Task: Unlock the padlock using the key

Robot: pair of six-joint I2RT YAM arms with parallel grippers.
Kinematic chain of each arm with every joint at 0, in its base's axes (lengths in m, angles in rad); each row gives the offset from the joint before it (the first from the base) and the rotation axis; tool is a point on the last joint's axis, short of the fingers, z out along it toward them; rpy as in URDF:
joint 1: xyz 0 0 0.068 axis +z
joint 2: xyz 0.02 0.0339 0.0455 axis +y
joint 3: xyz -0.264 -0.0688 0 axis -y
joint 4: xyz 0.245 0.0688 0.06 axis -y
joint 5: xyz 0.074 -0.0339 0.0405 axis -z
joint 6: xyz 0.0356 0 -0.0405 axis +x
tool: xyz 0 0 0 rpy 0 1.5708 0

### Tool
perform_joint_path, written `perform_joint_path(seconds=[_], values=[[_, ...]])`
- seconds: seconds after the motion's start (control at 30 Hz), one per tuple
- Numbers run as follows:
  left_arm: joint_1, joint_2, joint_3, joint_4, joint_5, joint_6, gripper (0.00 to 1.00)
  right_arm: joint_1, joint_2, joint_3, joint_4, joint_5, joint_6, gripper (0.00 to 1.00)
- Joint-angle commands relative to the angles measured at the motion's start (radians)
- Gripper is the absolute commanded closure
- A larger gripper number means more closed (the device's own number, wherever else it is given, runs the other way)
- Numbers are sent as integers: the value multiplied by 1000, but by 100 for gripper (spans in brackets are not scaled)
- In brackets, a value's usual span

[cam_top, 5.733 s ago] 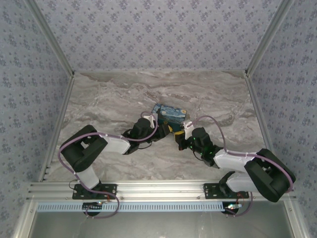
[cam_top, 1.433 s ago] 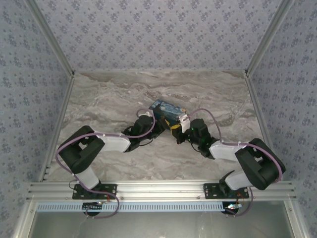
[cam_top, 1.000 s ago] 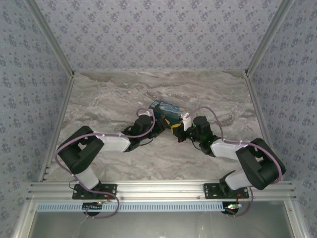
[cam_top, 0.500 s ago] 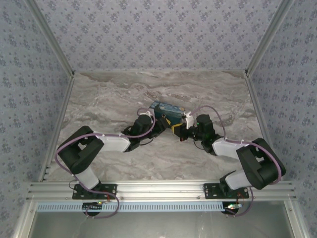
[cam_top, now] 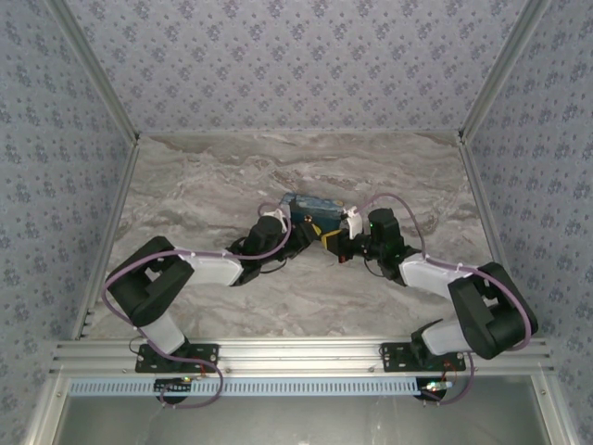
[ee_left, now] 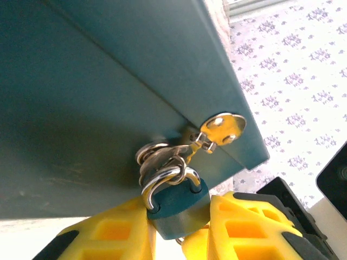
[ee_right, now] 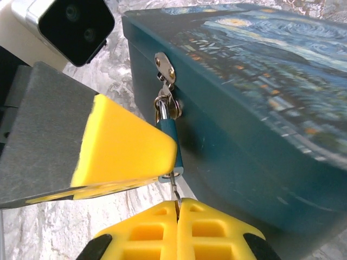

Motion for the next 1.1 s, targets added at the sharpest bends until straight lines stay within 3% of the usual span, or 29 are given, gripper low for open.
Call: perform_joint_path(seconds=[0.0, 0.17, 0.47, 0.73, 1.07], values=[[-53, 9, -3, 7, 150, 39, 74, 28, -56, 73, 37, -35, -83, 100], [-53, 20, 3, -1, 149, 43, 75, 59, -51, 93, -25, -17, -132, 100], [-48, 29, 2, -1, 155, 51, 74, 55, -59, 94, 3, -2, -67, 100], [-7, -20, -34, -43, 145, 77, 57, 101, -35, -9, 7, 100, -9, 100], [27, -102, -135, -60, 103, 66, 38, 142, 20, -61, 32, 139, 48, 100]])
